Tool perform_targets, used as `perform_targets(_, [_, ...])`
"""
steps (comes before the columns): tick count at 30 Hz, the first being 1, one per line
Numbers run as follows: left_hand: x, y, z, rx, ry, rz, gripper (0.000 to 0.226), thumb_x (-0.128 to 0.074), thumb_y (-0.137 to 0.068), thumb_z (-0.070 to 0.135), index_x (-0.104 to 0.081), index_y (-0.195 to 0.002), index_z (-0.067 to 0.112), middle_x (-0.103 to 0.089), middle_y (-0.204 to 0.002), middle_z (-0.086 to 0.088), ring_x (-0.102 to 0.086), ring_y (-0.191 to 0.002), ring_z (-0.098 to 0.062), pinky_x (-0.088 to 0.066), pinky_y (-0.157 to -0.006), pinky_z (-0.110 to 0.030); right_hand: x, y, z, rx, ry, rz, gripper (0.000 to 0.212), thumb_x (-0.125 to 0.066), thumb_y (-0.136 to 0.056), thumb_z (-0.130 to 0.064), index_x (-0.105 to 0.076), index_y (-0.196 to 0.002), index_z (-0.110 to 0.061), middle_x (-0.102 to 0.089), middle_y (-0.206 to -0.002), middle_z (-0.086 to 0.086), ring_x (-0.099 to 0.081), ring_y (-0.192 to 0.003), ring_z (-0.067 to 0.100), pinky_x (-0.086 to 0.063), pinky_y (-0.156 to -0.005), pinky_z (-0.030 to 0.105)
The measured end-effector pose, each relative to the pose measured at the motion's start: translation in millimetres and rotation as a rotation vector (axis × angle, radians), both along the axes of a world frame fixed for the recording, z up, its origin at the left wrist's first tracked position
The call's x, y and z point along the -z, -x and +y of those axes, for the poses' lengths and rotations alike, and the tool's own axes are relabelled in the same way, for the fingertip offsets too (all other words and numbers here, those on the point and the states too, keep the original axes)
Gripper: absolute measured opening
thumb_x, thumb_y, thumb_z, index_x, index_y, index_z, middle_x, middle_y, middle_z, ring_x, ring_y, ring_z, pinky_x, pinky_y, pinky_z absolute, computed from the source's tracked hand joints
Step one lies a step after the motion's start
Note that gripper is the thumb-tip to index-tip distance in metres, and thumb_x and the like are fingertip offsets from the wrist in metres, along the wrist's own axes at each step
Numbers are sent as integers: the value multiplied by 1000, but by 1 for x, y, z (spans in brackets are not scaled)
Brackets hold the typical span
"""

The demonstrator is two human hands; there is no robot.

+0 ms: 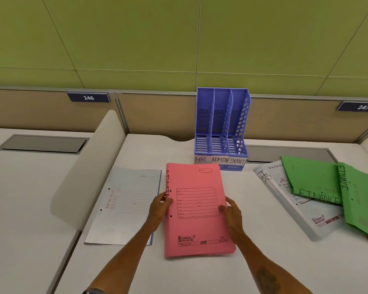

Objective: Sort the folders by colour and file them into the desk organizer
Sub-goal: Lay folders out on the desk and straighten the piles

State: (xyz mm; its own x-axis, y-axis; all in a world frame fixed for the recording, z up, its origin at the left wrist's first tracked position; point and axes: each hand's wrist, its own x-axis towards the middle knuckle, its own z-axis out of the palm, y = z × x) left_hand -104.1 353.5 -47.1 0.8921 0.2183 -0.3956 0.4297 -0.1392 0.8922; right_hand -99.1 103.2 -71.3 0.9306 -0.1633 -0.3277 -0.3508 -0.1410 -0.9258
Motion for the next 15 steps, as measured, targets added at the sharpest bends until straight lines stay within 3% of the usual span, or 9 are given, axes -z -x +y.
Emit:
perform_targets(3, [6,2,9,13,-76,16,30,-56,-98,17,-60,-126,9,-67,-112,-6,-65,-102,-26,-54,-92,-36,8,0,11,-2,65,42,37,-51,-100,-14,-52,-137,-13,-64,-126,10,-66,-105,31,-56,-93,47])
perform_targets(8, [10,-2,20,58,-240,13,26,-52,-99,20,-65,-116,5,-71,-108,-12,-67,-100,-30,-55,-92,-39,12,-4,27,-49,148,67,30,-48,-100,-11,-59,-128,-11,-67,-120,10,-67,-102,31,-56,-92,47])
perform_targets(12, [9,-7,28,143,-359,-17,29,-51,-100,20,-64,-123,9,-71,-112,-9,-68,-99,-26,-54,-88,-32,11,-11,35,-83,232,48,27,-47,-99,-7,-63,-121,-7,-70,-115,11,-68,-98,32,-56,-93,47])
perform_targets(15, [9,-10,34,183,-453,-35,35,-52,-100,24,-60,-133,11,-70,-120,-9,-68,-104,-26,-54,-94,-35,12,-14,41,-74,282,26,24,-47,-98,-4,-62,-117,-4,-69,-112,14,-67,-100,34,-55,-93,49])
